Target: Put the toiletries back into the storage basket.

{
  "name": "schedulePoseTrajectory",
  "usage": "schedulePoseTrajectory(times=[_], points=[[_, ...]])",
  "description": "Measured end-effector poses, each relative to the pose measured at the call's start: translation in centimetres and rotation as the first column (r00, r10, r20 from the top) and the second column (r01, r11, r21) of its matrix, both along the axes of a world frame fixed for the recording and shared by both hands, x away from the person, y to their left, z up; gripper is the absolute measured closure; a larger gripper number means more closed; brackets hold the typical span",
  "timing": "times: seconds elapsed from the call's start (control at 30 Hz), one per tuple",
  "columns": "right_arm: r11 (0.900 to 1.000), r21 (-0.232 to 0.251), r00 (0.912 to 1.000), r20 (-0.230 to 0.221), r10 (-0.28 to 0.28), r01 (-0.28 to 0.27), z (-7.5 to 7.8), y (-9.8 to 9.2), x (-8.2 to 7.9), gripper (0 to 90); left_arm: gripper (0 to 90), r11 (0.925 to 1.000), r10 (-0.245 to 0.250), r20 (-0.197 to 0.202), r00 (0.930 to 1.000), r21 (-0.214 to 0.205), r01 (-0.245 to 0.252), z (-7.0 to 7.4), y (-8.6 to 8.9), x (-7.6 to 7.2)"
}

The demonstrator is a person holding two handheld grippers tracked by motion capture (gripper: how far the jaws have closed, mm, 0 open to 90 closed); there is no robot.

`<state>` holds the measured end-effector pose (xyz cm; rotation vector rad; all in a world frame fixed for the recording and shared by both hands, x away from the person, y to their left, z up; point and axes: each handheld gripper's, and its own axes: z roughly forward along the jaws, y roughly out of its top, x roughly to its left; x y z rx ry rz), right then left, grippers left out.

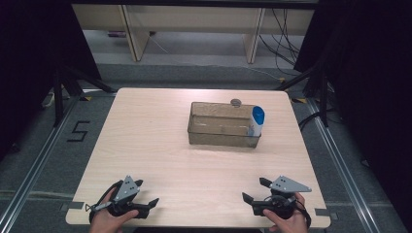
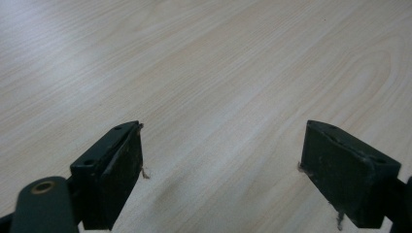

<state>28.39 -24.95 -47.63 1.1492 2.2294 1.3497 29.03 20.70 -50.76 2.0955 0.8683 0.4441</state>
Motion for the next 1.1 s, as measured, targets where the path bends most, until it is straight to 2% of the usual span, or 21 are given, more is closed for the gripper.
schedulePoseTrajectory(times=[0.13, 0.17, 0.23, 0.27, 0.3, 0.37, 0.4, 0.43, 0.47, 0.53, 0.67, 0.77, 1.1], points=[[0.9999, 0.000, 0.9999, -0.002, 0.014, -0.014, -0.28, -0.14, -0.09, 15.7, 14.9, 0.9999, 0.008, 0.007, 0.9999, -0.011, -0.008, 0.05, -0.21, -0.11], [0.9999, -0.003, 0.9999, -0.002, 0.013, -0.013, -0.31, -0.16, -0.09, 15.7, 14.9, 0.9995, 0.009, 0.011, 0.9999, -0.031, -0.009, -0.04, -0.31, -0.11], [0.9999, 0.015, 0.9996, -0.026, 0.005, -0.005, -0.38, 0.02, -0.32, 15.7, 14.9, 0.9994, 0.017, 0.008, 0.9998, -0.029, -0.017, 0.02, -0.33, -0.18], [0.9997, -0.020, 0.9999, -0.001, 0.015, -0.015, -0.34, -0.21, -0.22, 15.7, 14.9, 0.9999, 0.009, 0.007, 0.9999, -0.010, -0.009, 0.07, -0.19, -0.14], [0.9995, -0.008, 0.9995, -0.009, 0.029, -0.029, -0.42, -0.11, -0.40, 15.7, 14.9, 0.9999, 0.006, 0.011, 0.9999, -0.013, -0.006, 0.01, -0.18, -0.08], [0.9998, -0.009, 0.9995, -0.027, 0.019, -0.019, -0.35, -0.11, -0.59, 15.7, 14.9, 0.9999, 0.006, 0.012, 0.9999, -0.013, -0.006, 0.02, -0.20, -0.09], [0.9998, -0.014, 0.9997, -0.020, 0.017, -0.017, -0.37, -0.18, -0.66, 15.7, 14.9, 0.9999, 0.006, 0.012, 0.9999, -0.013, -0.006, 0.03, -0.20, -0.08], [0.9993, -0.028, 0.9997, -0.001, 0.024, -0.024, -0.38, -0.32, -0.58, 15.7, 14.9, 0.9993, 0.014, 0.012, 0.9998, -0.034, -0.014, -0.03, -0.34, -0.13], [0.9999, -0.006, 0.9993, -0.035, 0.014, -0.015, -0.37, -0.20, -0.82, 15.7, 14.9, 0.9996, 0.011, 0.011, 0.9999, -0.025, -0.011, -0.01, -0.30, -0.12], [0.9995, -0.026, 0.9998, 0.002, 0.020, -0.020, -0.48, -0.42, -0.72, 15.7, 14.9, 0.9996, 0.012, 0.012, 0.9999, -0.027, -0.011, -0.05, -0.36, -0.13], [0.9994, -0.016, 0.9995, -0.013, 0.029, -0.030, -0.65, -0.35, -0.69, 15.7, 14.9, 0.9998, 0.012, 0.010, 0.9999, -0.019, -0.012, 0.02, -0.37, -0.16], [0.9990, -0.036, 0.9996, -0.010, 0.027, -0.027, -0.68, -0.41, -0.64, 15.7, 14.9, 0.9997, 0.012, 0.011, 0.9999, -0.019, -0.012, 0.01, -0.37, -0.16], [0.9987, -0.040, 0.9994, -0.015, 0.031, -0.032, -0.71, -0.28, -0.65, 15.7, 14.9, 0.9997, 0.011, 0.011, 0.9999, -0.019, -0.011, -0.01, -0.40, -0.14]])
